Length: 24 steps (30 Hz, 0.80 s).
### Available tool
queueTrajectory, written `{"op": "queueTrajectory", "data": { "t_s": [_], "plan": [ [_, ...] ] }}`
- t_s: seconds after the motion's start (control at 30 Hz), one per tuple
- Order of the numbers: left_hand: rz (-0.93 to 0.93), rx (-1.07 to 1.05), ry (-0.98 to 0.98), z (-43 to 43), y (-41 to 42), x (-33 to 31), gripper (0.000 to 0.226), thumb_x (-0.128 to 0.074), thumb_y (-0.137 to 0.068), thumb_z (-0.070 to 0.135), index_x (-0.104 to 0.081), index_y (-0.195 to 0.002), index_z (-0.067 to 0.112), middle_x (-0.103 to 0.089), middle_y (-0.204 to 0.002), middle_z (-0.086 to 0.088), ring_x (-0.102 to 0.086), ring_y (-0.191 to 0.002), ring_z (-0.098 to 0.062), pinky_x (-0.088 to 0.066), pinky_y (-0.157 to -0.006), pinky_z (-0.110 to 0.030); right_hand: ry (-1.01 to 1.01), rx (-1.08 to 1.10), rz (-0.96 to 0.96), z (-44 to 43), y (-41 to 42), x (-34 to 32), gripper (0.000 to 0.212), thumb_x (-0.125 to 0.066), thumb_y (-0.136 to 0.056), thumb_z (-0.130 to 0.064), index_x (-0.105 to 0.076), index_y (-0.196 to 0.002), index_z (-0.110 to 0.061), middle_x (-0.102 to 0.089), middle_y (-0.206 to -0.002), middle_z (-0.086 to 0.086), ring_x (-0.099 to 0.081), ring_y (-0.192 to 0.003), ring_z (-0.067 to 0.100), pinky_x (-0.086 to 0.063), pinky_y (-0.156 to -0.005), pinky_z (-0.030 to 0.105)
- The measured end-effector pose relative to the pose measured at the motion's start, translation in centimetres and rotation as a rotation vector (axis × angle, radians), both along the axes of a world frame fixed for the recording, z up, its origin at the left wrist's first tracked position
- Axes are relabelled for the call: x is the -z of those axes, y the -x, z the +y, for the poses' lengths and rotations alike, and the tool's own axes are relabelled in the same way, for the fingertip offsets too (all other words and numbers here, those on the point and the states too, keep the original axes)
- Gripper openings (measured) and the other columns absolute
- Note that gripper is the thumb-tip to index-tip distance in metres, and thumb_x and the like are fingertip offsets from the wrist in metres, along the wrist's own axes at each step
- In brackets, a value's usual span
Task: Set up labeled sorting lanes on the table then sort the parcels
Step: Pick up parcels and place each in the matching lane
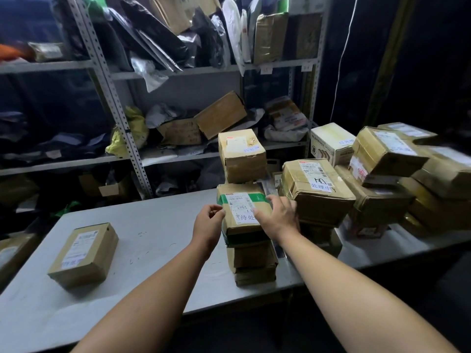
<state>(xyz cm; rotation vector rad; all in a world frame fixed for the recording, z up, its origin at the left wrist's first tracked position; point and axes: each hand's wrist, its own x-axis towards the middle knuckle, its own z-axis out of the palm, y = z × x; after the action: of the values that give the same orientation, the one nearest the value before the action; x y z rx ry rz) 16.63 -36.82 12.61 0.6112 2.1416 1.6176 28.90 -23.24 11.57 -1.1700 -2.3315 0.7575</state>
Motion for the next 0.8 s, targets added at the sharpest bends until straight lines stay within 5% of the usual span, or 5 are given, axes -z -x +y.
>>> {"op": "queueTrajectory", "data": {
  "t_s": [0.1,0.23,0.4,0.7,0.8],
  "plan": [
    [-0.001,-0.011,-0.035,-0.3,0.4,-0.7,0.016,-0.053,-0.102,0.023,-0.057,-0.116,0.017,-0.061,-0.11,0.003,-0.058,-0.091,-0.007,-0.048,-0.057,-0.013,-0.138,-0.089,0.002,-1.3,1.9,-1.7,0.07,-0.048,-0.082,-0.065,-0.053,-0.137,-0.023,-0.052,-0.133,0.004,-0.039,-0.124,0.024,-0.036,-0.097,0.037],
    [0.018,-0.057,-0.056,-2.5,2.8,-2.0,0.024,-0.051,-0.102,0.022,-0.055,-0.124,0.014,-0.059,-0.117,-0.003,-0.055,-0.106,-0.018,-0.043,-0.082,-0.028,-0.205,-0.172,0.062,-4.1,6.0,-3.3,0.064,-0.047,-0.08,-0.061,-0.058,-0.131,-0.024,-0.057,-0.13,0.002,-0.043,-0.119,0.023,-0.037,-0.095,0.035],
    [0.011,-0.165,-0.015,-9.6,9.0,-1.2,0.016,-0.054,-0.099,0.015,-0.06,-0.114,0.016,-0.063,-0.112,-0.004,-0.057,-0.104,-0.019,-0.042,-0.084,-0.03,-0.226,-0.294,0.146,-10.6,13.6,-3.2,0.051,-0.062,-0.085,-0.048,-0.061,-0.129,-0.021,-0.055,-0.126,0.003,-0.045,-0.117,0.022,-0.041,-0.092,0.032],
    [-0.053,-0.437,0.214,-25.3,24.0,5.2,0.017,-0.057,-0.094,0.017,-0.068,-0.106,0.019,-0.065,-0.104,0.003,-0.057,-0.094,-0.018,-0.05,-0.074,-0.027,0.103,-0.484,-0.099,-21.9,29.3,6.7,0.058,-0.067,-0.09,-0.044,-0.049,-0.14,-0.019,-0.039,-0.141,0.006,-0.034,-0.136,0.024,-0.038,-0.105,0.034],
    [-0.071,-0.463,0.29,-29.2,29.2,7.6,0.017,-0.057,-0.092,0.016,-0.068,-0.103,0.02,-0.064,-0.106,0.001,-0.057,-0.1,-0.021,-0.047,-0.085,-0.029,0.253,-0.496,-0.198,-25.1,34.9,9.8,0.065,-0.068,-0.09,-0.048,-0.046,-0.144,-0.019,-0.039,-0.147,0.01,-0.037,-0.139,0.028,-0.04,-0.108,0.04]
  ]
}}
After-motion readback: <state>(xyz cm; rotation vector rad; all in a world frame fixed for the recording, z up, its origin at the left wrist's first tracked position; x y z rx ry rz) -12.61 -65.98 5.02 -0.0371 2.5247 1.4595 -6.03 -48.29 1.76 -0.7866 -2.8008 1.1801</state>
